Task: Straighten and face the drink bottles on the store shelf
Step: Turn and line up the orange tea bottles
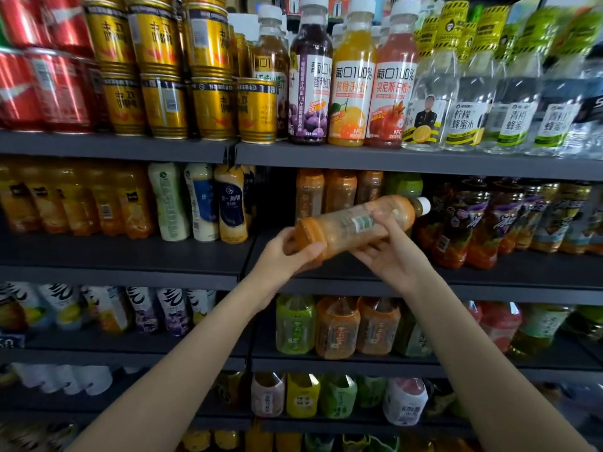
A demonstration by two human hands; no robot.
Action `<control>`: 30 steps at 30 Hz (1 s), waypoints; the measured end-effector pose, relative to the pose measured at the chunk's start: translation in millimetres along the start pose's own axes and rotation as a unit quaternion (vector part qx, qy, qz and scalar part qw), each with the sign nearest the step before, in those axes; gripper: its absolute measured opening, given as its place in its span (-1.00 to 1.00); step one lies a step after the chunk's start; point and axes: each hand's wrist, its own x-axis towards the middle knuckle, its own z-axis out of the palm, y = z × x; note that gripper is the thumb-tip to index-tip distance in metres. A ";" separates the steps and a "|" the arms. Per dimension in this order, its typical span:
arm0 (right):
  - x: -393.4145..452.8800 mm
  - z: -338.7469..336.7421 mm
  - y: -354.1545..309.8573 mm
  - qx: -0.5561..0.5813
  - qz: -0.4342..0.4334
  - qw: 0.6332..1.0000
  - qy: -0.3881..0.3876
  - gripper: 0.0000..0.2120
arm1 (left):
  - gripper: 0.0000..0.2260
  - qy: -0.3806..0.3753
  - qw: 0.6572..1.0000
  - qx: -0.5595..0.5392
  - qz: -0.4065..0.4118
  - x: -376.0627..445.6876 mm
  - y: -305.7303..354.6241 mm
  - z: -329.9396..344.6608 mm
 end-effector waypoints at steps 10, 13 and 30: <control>-9.2 -6.1 10.9 -0.065 -0.030 0.997 0.017 -0.73 | -0.33 -0.109 0.949 0.281 0.098 2.1 -0.3 -1.1; -18.7 -10.8 12.4 -0.197 -0.092 0.976 -0.009 -0.55 | -0.30 -0.132 0.963 0.234 -0.002 5.5 -9.9 -1.3; -11.7 -2.6 13.3 -0.152 -0.111 0.982 0.028 -0.57 | -0.37 0.188 0.767 0.544 0.284 -3.1 -25.1 18.6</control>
